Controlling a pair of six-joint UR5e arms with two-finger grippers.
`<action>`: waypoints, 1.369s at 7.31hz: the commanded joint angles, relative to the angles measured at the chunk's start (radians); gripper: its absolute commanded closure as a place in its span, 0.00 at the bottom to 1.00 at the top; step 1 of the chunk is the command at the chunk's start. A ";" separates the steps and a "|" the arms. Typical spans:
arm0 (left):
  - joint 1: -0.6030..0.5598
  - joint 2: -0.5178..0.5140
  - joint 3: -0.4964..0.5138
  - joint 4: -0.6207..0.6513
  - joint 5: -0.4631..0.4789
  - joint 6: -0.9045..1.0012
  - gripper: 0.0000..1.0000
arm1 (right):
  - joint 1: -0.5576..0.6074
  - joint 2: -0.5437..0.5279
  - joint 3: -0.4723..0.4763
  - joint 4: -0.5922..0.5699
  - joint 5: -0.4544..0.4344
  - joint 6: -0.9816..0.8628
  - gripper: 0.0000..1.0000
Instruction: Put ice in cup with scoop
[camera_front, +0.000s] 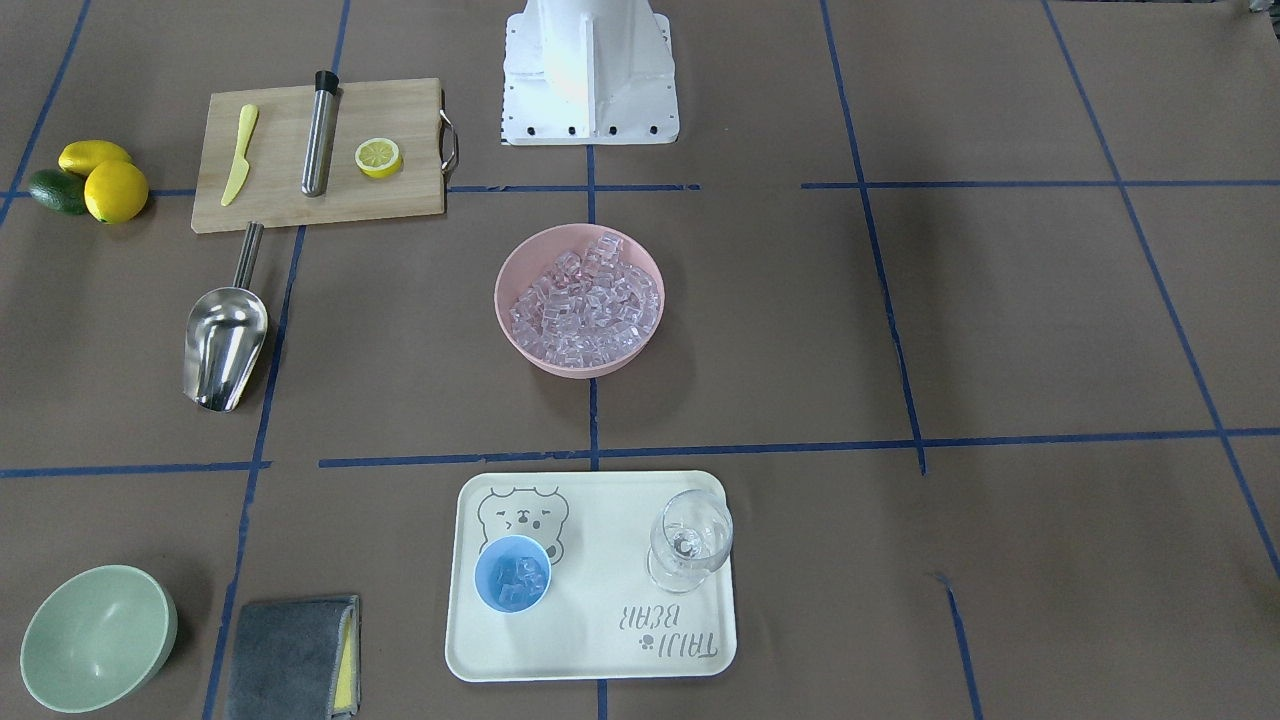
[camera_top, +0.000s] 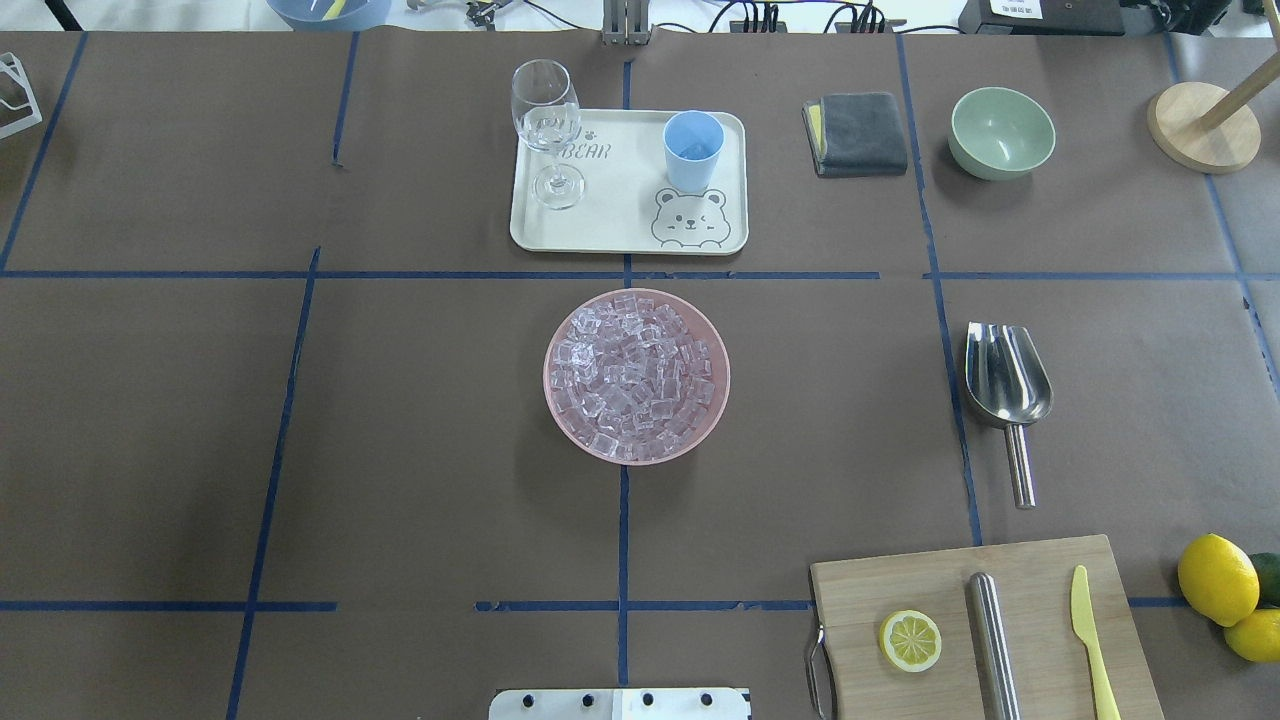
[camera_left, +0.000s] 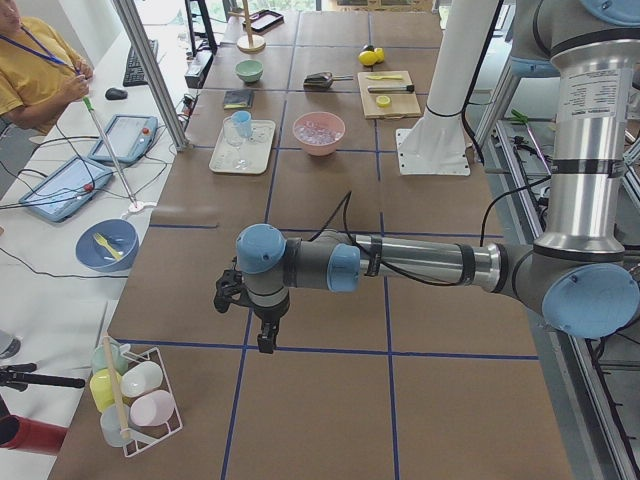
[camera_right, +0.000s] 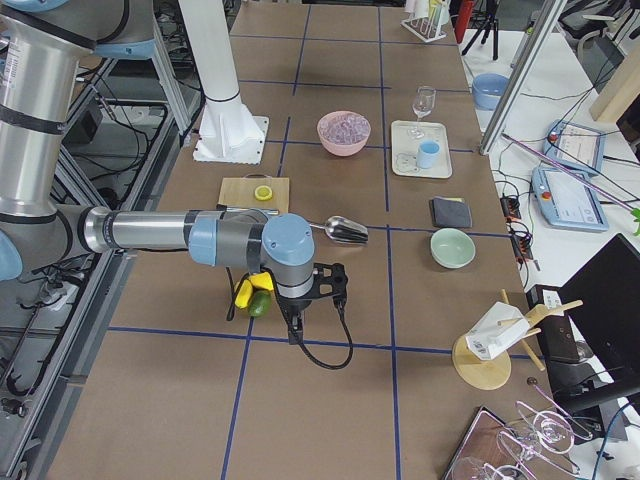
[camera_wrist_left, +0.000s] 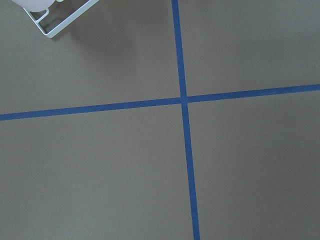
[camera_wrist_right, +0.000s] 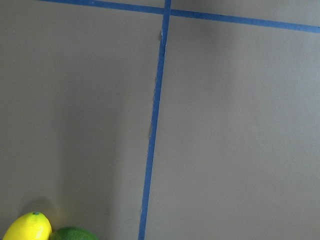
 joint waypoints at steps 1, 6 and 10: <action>0.000 0.000 0.001 0.000 0.000 0.000 0.00 | -0.001 0.000 -0.001 -0.002 0.000 0.003 0.00; 0.000 0.000 0.003 0.000 0.000 0.000 0.00 | -0.003 0.006 -0.016 -0.002 0.002 0.007 0.00; 0.000 0.000 0.005 0.000 0.000 0.000 0.00 | -0.003 0.006 -0.016 -0.002 0.002 0.007 0.00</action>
